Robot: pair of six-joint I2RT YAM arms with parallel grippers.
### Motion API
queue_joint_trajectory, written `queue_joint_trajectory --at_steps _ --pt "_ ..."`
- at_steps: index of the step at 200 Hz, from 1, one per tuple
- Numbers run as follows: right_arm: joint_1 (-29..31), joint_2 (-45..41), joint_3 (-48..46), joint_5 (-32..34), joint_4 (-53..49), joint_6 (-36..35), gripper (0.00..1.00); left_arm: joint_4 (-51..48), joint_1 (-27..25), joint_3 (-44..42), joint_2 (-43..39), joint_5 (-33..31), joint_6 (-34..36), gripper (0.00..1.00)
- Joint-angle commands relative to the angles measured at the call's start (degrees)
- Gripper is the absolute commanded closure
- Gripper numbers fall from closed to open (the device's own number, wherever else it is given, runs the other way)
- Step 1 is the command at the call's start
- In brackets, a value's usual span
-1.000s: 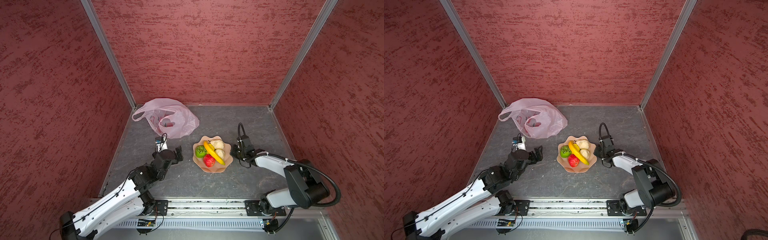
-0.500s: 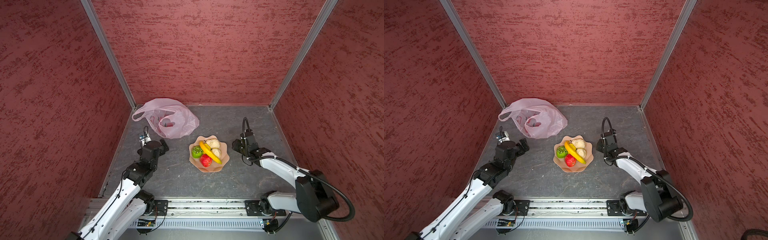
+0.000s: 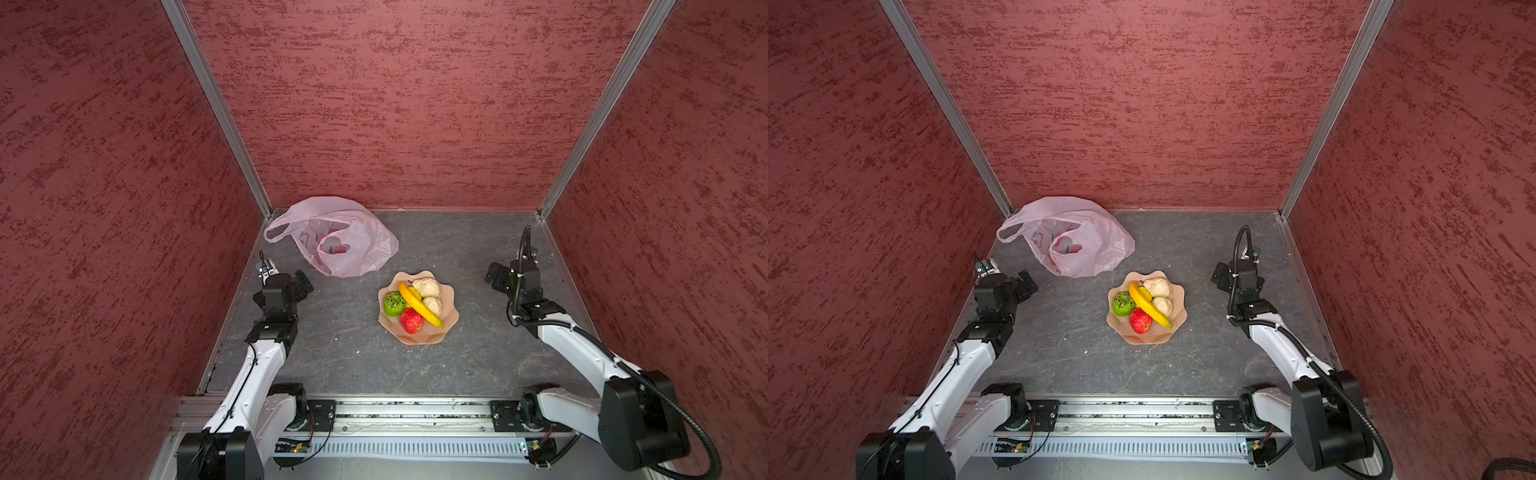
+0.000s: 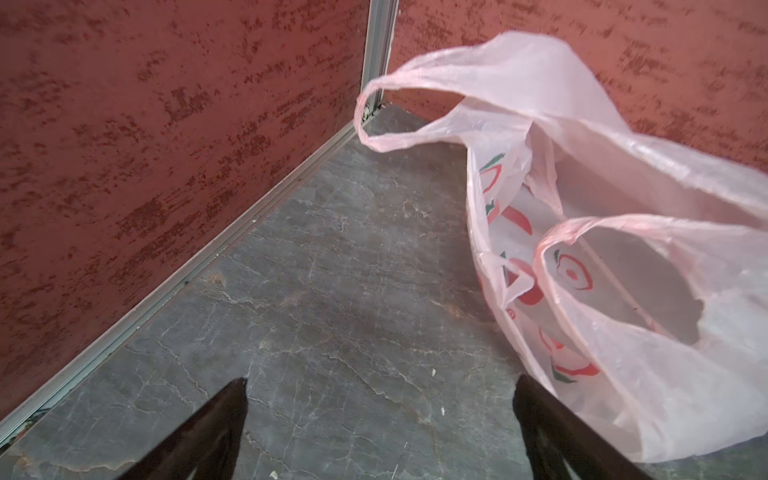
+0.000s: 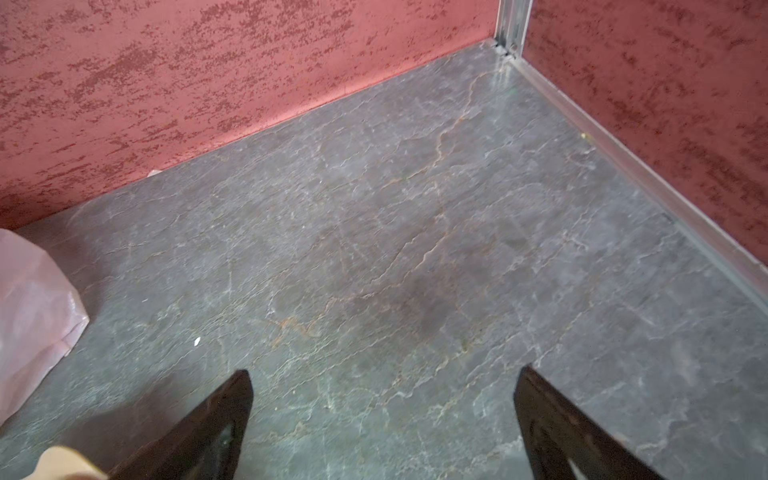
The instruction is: Take the fake fruits out of the plastic bag
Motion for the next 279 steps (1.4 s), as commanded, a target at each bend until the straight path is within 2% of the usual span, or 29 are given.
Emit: queue_joint_trajectory --at_steps 1,19,48,86,130,150,205,279 --pt "-0.4 -0.1 -3.1 4.7 10.0 -5.5 0.01 13.7 1.7 -1.7 3.0 3.7 4.4 0.00" --pt "-0.5 -1.4 -7.3 5.9 18.5 -8.1 0.01 19.4 2.4 -3.0 6.6 4.1 5.4 0.00" --pt "-0.6 -3.5 -11.1 7.5 26.2 -11.8 0.01 29.0 3.0 -4.9 11.7 6.5 6.1 0.00" --pt "-0.8 -3.5 -14.6 8.7 32.9 -15.2 0.01 37.8 3.2 -6.1 17.9 9.6 6.2 0.00" --pt "-1.0 0.8 -16.4 10.6 39.8 -17.8 0.01 46.8 3.2 -6.9 25.4 11.4 6.7 0.00" --pt "-1.3 3.5 -16.9 11.0 43.5 -18.5 0.01 46.7 3.0 -6.8 25.6 11.2 6.9 0.00" --pt "-2.8 9.6 -18.1 10.3 52.2 -18.2 0.01 55.1 2.7 -10.8 26.3 12.0 7.6 0.01" --pt "-5.3 11.1 -18.8 9.1 56.7 -18.5 0.01 54.6 2.4 -10.1 26.8 13.5 8.6 0.00"
